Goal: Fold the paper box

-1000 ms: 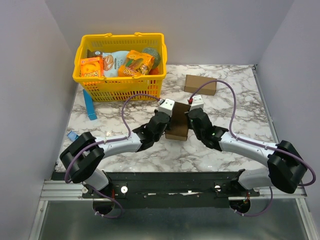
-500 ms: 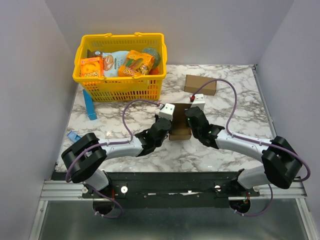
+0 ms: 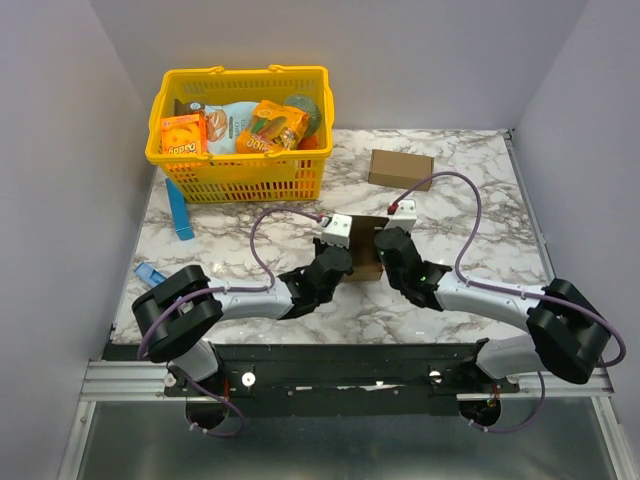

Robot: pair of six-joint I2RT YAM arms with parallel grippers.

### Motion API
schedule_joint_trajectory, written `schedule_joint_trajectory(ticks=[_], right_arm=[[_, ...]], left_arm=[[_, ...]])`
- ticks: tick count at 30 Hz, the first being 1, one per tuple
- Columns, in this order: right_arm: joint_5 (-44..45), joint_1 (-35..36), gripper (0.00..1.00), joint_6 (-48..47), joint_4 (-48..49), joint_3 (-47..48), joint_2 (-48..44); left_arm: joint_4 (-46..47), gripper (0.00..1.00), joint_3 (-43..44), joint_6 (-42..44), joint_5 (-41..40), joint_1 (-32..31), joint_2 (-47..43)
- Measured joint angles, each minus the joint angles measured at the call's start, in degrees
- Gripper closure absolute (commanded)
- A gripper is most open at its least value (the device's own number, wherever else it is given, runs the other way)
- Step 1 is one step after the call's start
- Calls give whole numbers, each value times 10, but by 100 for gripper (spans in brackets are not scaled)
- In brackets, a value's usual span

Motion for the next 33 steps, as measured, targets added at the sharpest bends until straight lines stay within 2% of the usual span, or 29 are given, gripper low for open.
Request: schedule_joint_trajectory(ticks=[9,12,15,18,19,21,22,26,33], right_arm=[[13,12,99,23,1,-28,-25],[14,16,91,34,-1,-36,-28],[11,21,90,50,-9,-45,-29],[3,25,79,62,-21,-55,-30],[0,26,69,66,-26,-57,-32],[-7,27,61,74,-38,-64,-41],[-12,28,51,78,-43,-68,-47],[-25,29,31,86,-65,-88,-87],[-98,30,20,70,-111,-116,-197]], left_arm=[[-1,100,-15,-15,-40,-36,3],[4,100,-33,-21,-46,-50,3],[8,100,-44,-27,-59,-63,7],[5,100,-47,-30,-70,-71,17],[3,100,-47,-31,-74,-73,21],[-4,100,-47,-33,-80,-76,27],[-6,100,-47,-34,-83,-77,28],[-16,100,-42,-36,-103,-80,34],[-35,100,-35,-30,-133,-82,41]])
